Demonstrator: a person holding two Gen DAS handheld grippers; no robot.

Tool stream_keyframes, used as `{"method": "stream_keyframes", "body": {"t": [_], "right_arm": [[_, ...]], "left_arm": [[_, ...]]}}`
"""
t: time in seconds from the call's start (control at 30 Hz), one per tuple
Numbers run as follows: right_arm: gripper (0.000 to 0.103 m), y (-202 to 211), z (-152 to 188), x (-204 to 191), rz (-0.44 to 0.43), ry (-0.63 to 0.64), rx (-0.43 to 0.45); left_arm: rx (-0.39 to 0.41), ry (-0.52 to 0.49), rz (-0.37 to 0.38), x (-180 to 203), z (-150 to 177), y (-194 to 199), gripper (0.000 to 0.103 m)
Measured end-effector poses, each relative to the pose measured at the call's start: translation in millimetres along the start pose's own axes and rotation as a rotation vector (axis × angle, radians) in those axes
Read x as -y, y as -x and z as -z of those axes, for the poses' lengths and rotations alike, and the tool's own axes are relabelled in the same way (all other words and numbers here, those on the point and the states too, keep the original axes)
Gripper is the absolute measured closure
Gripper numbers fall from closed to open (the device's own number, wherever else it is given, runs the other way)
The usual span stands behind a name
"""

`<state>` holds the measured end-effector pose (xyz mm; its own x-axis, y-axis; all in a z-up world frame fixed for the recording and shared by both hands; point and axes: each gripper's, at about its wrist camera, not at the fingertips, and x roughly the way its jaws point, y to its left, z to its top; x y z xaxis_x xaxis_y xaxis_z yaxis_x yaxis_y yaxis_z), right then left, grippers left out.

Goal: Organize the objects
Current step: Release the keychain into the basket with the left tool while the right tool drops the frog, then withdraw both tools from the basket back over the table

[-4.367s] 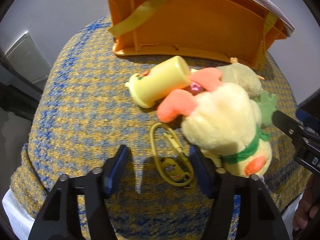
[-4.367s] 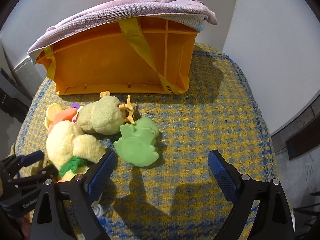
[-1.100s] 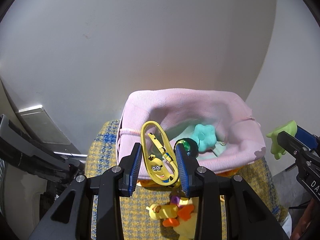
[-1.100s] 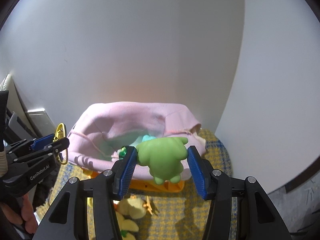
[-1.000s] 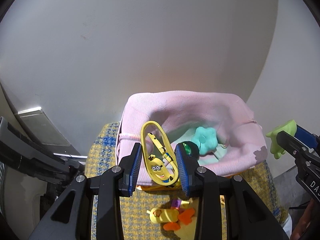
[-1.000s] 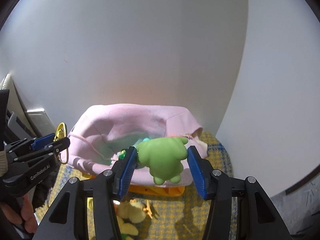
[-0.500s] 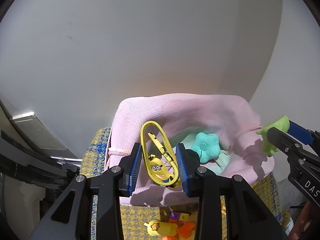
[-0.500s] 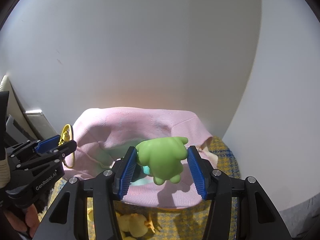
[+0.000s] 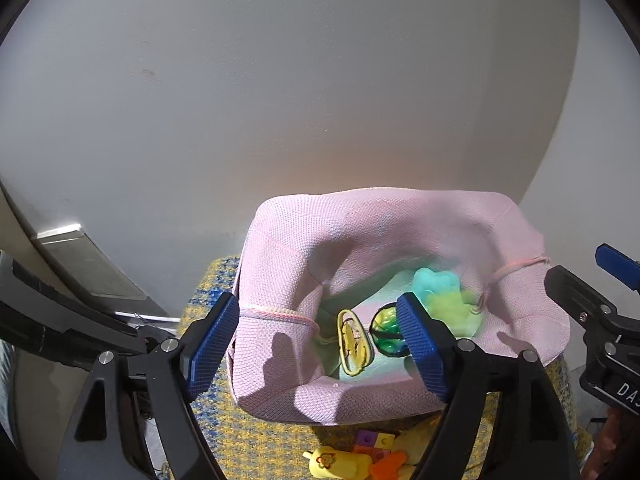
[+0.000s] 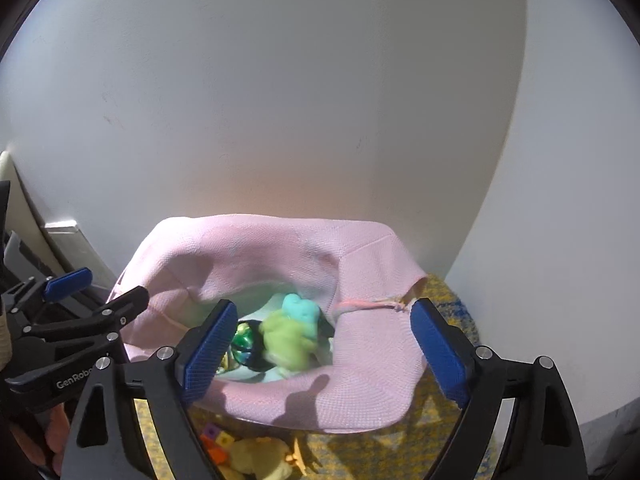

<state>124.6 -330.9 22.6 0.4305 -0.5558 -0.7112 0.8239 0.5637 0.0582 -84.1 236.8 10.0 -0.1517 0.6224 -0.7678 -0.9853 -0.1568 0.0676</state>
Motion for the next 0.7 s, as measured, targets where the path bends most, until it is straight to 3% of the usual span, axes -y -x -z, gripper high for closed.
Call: {"method": "stream_keyframes", "body": {"t": [0.1, 0.7], "right_arm": [[0.015, 3, 2, 3, 0.003, -0.013, -0.004], [0.014, 52, 32, 7, 0.005, -0.036, 0.009]], "left_arm": [[0.004, 0.007, -0.009, -2, 2, 4, 0.015], [0.025, -0.004, -0.002, -9, 30, 50, 0.012]]}}
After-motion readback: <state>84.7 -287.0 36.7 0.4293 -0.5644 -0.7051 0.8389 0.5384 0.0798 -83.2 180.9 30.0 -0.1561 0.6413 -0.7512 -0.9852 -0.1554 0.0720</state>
